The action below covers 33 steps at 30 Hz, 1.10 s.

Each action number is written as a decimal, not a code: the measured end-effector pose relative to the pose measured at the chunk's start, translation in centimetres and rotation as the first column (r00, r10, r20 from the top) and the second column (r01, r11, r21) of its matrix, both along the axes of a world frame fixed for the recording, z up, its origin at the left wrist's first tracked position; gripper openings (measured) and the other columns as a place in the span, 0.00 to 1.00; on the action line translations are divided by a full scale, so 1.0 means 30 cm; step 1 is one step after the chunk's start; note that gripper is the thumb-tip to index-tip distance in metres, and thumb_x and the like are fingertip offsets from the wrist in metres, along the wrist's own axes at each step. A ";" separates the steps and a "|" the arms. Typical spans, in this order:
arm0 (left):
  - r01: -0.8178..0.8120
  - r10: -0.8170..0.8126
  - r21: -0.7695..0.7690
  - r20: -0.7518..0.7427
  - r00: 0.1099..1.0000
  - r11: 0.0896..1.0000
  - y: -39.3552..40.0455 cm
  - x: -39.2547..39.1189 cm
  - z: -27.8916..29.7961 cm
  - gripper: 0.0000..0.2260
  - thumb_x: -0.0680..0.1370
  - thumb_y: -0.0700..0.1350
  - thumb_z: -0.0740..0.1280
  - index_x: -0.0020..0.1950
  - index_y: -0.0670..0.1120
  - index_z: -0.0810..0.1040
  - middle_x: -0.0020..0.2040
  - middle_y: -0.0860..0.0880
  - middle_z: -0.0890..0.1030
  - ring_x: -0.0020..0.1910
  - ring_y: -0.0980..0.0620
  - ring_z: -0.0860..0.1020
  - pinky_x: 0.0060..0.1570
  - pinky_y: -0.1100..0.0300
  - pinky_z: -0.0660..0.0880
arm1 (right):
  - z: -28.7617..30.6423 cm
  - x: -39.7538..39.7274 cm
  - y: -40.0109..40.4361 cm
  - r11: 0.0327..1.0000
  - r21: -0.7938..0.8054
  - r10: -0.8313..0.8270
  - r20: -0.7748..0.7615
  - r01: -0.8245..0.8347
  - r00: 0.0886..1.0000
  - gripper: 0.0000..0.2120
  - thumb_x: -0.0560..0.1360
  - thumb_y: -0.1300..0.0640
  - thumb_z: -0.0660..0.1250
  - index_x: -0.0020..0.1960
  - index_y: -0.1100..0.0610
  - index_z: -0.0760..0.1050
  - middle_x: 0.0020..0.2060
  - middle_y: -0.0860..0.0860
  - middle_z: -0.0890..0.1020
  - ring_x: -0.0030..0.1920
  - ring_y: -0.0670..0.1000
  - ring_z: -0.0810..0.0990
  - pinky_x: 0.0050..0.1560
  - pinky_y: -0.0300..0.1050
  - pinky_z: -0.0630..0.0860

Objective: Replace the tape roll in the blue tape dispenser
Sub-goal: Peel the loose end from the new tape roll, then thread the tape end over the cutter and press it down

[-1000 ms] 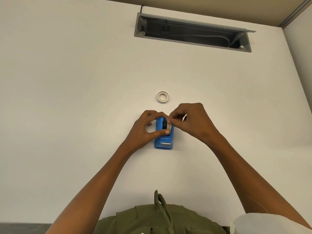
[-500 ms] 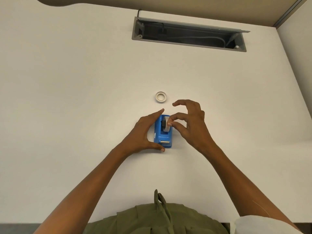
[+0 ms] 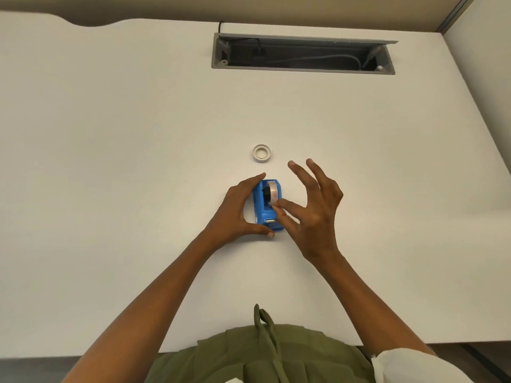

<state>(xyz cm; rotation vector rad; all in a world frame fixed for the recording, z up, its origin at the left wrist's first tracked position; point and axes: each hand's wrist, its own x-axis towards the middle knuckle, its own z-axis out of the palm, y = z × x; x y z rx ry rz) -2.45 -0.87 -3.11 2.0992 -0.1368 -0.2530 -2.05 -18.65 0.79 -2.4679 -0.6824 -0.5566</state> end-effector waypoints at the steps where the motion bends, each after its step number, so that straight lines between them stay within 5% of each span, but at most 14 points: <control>1: -0.006 0.006 0.005 -0.001 1.000 1.000 -0.001 -0.003 0.000 0.48 0.58 0.57 0.79 0.71 0.61 0.55 0.67 0.63 0.64 0.62 0.63 0.64 0.61 0.67 0.62 | -0.001 -0.005 -0.002 1.000 -0.007 -0.001 0.029 0.001 1.000 0.08 0.73 0.58 0.70 0.36 0.55 0.82 0.65 0.57 0.75 0.70 0.59 0.67 0.63 0.58 0.62; 9: -0.143 0.146 0.040 -0.066 0.987 0.989 -0.008 -0.055 0.063 0.49 0.60 0.52 0.80 0.74 0.54 0.55 0.73 0.53 0.62 0.68 0.56 0.66 0.66 0.58 0.65 | -0.008 -0.039 -0.016 0.995 -0.093 -0.024 0.252 0.048 0.968 0.08 0.73 0.60 0.70 0.35 0.54 0.80 0.60 0.55 0.80 0.64 0.56 0.72 0.58 0.56 0.62; 12: -0.447 0.445 -0.056 -0.050 0.894 0.893 -0.012 -0.115 0.104 0.21 0.65 0.51 0.77 0.56 0.55 0.77 0.55 0.54 0.77 0.44 0.63 0.77 0.44 0.67 0.73 | -0.015 -0.043 -0.024 0.990 -0.108 -0.054 0.290 0.089 0.955 0.07 0.69 0.63 0.73 0.36 0.53 0.80 0.54 0.55 0.83 0.56 0.56 0.71 0.51 0.53 0.61; 14: -0.582 0.535 -0.180 -0.254 0.806 0.793 -0.043 -0.132 0.128 0.08 0.70 0.54 0.72 0.42 0.51 0.82 0.40 0.52 0.82 0.30 0.60 0.76 0.32 0.67 0.74 | -0.018 -0.042 -0.024 0.989 -0.113 -0.055 0.301 0.093 0.952 0.07 0.68 0.64 0.74 0.37 0.53 0.81 0.50 0.56 0.83 0.54 0.56 0.71 0.49 0.53 0.60; 20: -0.667 0.472 -0.186 -0.573 0.670 0.721 -0.118 -0.073 0.168 0.14 0.73 0.54 0.68 0.39 0.45 0.83 0.32 0.48 0.80 0.27 0.55 0.77 0.27 0.66 0.74 | -0.015 -0.042 -0.022 0.994 -0.096 -0.027 0.271 0.055 0.962 0.05 0.70 0.64 0.73 0.39 0.55 0.82 0.46 0.55 0.81 0.47 0.54 0.71 0.45 0.51 0.62; 25: -0.623 0.415 -0.109 -0.656 0.630 0.774 -0.109 -0.032 0.171 0.13 0.70 0.54 0.72 0.38 0.44 0.83 0.33 0.48 0.78 0.29 0.53 0.72 0.26 0.65 0.72 | -0.006 -0.049 -0.028 0.997 -0.079 0.022 0.219 -0.005 0.975 0.06 0.74 0.60 0.67 0.42 0.58 0.83 0.39 0.60 0.81 0.41 0.53 0.69 0.38 0.46 0.65; 33: -0.720 0.349 -0.202 -0.768 0.537 0.664 -0.112 -0.031 0.164 0.13 0.67 0.47 0.76 0.44 0.39 0.81 0.35 0.45 0.78 0.30 0.52 0.77 0.28 0.63 0.76 | -0.013 -0.045 -0.024 0.994 -0.078 0.081 0.039 -0.078 0.996 0.08 0.71 0.59 0.71 0.50 0.60 0.78 0.44 0.60 0.80 0.37 0.55 0.77 0.31 0.37 0.67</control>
